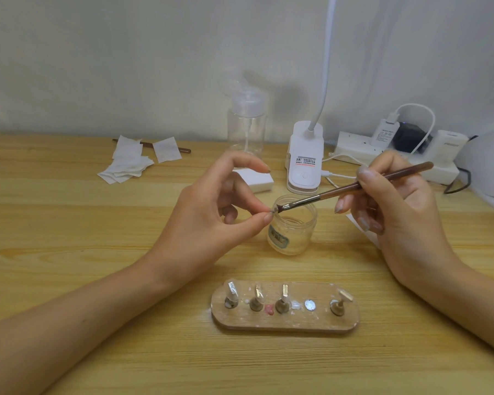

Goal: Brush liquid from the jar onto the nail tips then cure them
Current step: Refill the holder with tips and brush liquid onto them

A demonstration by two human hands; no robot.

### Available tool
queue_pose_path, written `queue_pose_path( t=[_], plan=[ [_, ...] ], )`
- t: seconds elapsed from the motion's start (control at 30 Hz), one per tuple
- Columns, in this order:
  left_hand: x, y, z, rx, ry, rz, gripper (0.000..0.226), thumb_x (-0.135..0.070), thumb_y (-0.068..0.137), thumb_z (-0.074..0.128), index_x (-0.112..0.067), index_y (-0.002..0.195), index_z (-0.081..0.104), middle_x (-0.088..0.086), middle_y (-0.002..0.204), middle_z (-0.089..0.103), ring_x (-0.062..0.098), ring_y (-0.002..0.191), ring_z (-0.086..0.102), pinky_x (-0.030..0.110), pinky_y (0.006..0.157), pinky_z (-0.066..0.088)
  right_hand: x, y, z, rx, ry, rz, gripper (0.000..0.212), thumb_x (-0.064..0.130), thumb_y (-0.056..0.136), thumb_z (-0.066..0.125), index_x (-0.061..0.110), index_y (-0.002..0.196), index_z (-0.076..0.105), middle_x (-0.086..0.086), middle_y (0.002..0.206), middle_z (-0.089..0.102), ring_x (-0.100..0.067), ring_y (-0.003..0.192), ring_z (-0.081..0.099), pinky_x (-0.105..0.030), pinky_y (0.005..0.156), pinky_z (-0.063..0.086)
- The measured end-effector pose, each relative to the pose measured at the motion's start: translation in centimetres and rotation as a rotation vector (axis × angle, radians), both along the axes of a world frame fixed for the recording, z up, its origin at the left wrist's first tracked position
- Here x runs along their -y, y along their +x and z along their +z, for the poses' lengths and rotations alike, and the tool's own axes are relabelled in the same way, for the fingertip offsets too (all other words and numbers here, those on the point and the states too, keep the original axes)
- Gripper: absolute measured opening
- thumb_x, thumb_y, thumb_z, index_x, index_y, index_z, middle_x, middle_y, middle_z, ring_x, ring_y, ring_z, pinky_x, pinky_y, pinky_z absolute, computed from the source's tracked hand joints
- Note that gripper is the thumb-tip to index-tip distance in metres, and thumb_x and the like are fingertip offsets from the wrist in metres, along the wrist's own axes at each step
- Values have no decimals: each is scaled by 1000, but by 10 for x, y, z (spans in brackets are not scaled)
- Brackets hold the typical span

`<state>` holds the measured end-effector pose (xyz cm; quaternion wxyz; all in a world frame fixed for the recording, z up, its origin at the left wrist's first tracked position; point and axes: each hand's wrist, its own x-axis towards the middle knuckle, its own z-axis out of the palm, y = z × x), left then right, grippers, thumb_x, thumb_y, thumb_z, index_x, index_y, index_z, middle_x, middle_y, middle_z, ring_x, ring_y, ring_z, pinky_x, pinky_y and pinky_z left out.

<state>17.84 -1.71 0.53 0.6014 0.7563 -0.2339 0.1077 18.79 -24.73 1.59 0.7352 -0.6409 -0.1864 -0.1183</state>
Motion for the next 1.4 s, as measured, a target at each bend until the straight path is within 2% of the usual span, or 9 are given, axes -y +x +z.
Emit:
queue_pose_path(
  t=[0.13, 0.27, 0.43, 0.6, 0.73, 0.97, 1.17, 1.27, 1.4],
  plan=[
    [1, -1, 0, 3, 3, -1, 43, -9, 81, 75, -22, 118, 57, -3, 75, 69, 5, 71, 65, 34, 55, 41, 3, 1, 0, -13, -6, -63, 21, 26, 93, 60, 24, 75, 50, -7, 61, 67, -10, 40, 42, -14, 39, 30],
    [0, 0, 0, 9, 6, 0, 43, -9, 81, 75, -23, 118, 57, -2, 75, 69, 5, 72, 65, 35, 56, 41, 1, 0, 0, 31, 16, -3, 21, 20, 95, 53, 24, 75, 49, -6, 62, 68, -9, 39, 41, -12, 41, 32],
    [0, 0, 0, 12, 6, 3, 42, -9, 81, 75, -24, 117, 58, -4, 76, 69, 5, 72, 66, 36, 55, 41, 0, 1, 0, -4, -1, -53, 20, 24, 92, 59, 20, 77, 47, -7, 60, 67, -9, 40, 42, -12, 41, 32],
    [0, 0, 0, 18, 14, 4, 41, -9, 82, 75, -24, 117, 58, -6, 76, 69, 5, 71, 65, 30, 55, 41, 1, 0, 0, 30, 29, -19, 20, 19, 95, 52, 21, 76, 47, -6, 60, 67, -8, 40, 42, -12, 41, 32],
    [0, -1, 1, 16, 8, 2, 40, -11, 82, 75, -24, 116, 59, -6, 76, 69, 5, 72, 65, 33, 56, 40, -1, 0, -1, -10, 11, -28, 21, 23, 93, 59, 19, 77, 47, -7, 60, 67, -7, 39, 44, -11, 41, 33],
    [0, -1, 1, 30, 25, 10, 41, -11, 82, 75, -24, 117, 58, -4, 77, 70, 8, 78, 68, 27, 56, 40, 1, 1, 0, 17, 48, 3, 19, 19, 95, 53, 20, 77, 47, -7, 61, 66, -7, 39, 41, -11, 41, 33],
    [-1, -1, 1, 39, 22, 10, 40, -12, 82, 75, -24, 117, 58, -5, 77, 70, 7, 78, 68, 24, 56, 40, 0, 1, 0, -38, 15, -55, 19, 25, 89, 58, 18, 77, 45, -8, 59, 66, -9, 38, 39, -14, 38, 29],
    [0, 0, 1, 47, 28, 10, 40, -12, 83, 75, -25, 117, 58, -6, 78, 70, 9, 79, 68, 26, 56, 40, 2, 0, 1, -20, 29, -63, 22, 23, 94, 58, 21, 76, 47, -6, 60, 65, -12, 40, 35, -15, 38, 29],
    [-1, 0, 1, 56, 28, 8, 40, -12, 83, 75, -27, 116, 58, -6, 79, 70, 8, 80, 68, 26, 56, 40, -1, -1, 1, -7, 24, -2, 21, 23, 94, 57, 18, 78, 45, -6, 60, 66, -8, 40, 41, -12, 41, 32]
  ],
)
